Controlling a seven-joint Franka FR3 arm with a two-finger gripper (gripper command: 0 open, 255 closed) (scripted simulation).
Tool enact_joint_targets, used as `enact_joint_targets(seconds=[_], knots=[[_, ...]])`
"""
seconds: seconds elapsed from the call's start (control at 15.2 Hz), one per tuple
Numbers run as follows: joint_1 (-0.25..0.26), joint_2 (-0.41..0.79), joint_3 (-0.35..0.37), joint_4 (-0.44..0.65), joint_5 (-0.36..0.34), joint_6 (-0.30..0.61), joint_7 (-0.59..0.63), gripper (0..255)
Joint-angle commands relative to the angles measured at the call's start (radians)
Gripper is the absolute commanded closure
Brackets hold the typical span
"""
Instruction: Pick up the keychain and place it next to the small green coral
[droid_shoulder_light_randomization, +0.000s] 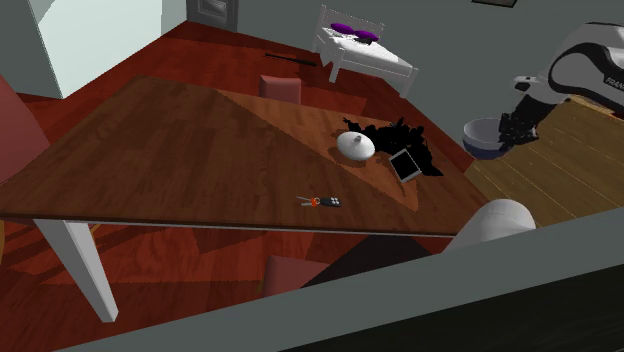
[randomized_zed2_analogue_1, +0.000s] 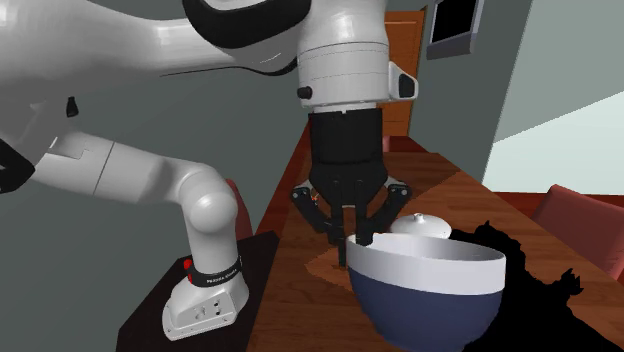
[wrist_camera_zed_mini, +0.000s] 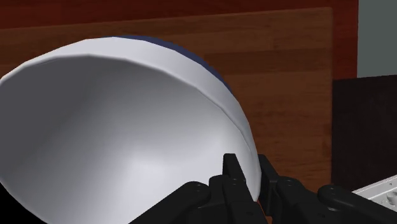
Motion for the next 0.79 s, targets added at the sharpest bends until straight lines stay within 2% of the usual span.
enact_joint_targets(seconds=[0.0, 0.73], knots=[[0.004, 0.013, -0.049, 0.037, -0.028, 0.009, -0.032, 255], [-0.013, -0.035, -0.130, -0.091, -0.108, 0.102, 0.004, 255]])
